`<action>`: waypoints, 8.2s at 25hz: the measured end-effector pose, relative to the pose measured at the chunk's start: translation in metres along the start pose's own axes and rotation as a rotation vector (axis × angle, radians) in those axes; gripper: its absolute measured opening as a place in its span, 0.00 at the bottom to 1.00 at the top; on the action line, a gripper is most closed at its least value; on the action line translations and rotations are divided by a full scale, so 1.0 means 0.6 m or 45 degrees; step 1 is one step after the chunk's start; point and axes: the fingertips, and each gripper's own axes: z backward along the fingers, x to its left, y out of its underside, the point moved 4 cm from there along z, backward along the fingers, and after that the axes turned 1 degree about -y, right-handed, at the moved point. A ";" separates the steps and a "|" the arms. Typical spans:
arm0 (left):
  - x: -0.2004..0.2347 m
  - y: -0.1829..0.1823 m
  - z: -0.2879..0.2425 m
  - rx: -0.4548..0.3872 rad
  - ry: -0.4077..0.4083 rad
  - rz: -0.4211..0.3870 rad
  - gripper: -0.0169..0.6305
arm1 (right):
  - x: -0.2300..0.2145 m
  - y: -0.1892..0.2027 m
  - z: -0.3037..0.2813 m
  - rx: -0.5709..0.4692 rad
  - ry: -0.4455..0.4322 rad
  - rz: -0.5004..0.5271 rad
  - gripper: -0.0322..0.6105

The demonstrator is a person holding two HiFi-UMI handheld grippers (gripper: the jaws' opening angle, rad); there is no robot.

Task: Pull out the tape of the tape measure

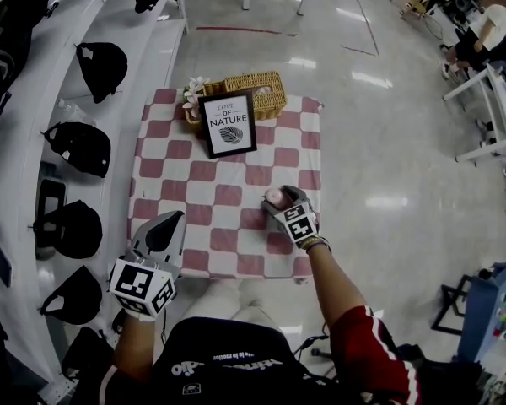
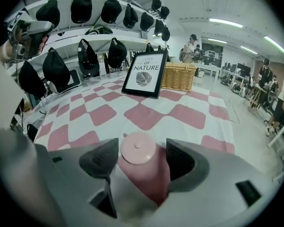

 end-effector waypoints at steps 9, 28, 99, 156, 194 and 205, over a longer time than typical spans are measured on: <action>0.007 0.000 0.013 -0.010 -0.016 0.008 0.04 | 0.001 0.000 0.006 0.013 -0.013 0.022 0.40; -0.012 -0.050 0.086 -0.096 -0.074 0.011 0.04 | 0.048 -0.054 0.106 -0.035 0.031 0.050 0.40; -0.147 -0.322 0.095 -0.506 0.185 -0.267 0.14 | 0.141 -0.486 0.586 -0.737 -0.095 -0.029 0.40; -0.175 -0.310 0.079 -0.490 0.263 -0.363 0.04 | 0.156 -0.492 0.593 -0.709 -0.052 0.086 0.40; 0.037 -0.299 0.128 -0.497 -0.188 -0.089 0.04 | 0.025 -0.453 0.606 -0.699 0.158 -0.130 0.40; 0.051 -0.281 0.120 -0.470 -0.181 -0.067 0.04 | 0.035 -0.443 0.580 -0.649 0.161 -0.162 0.40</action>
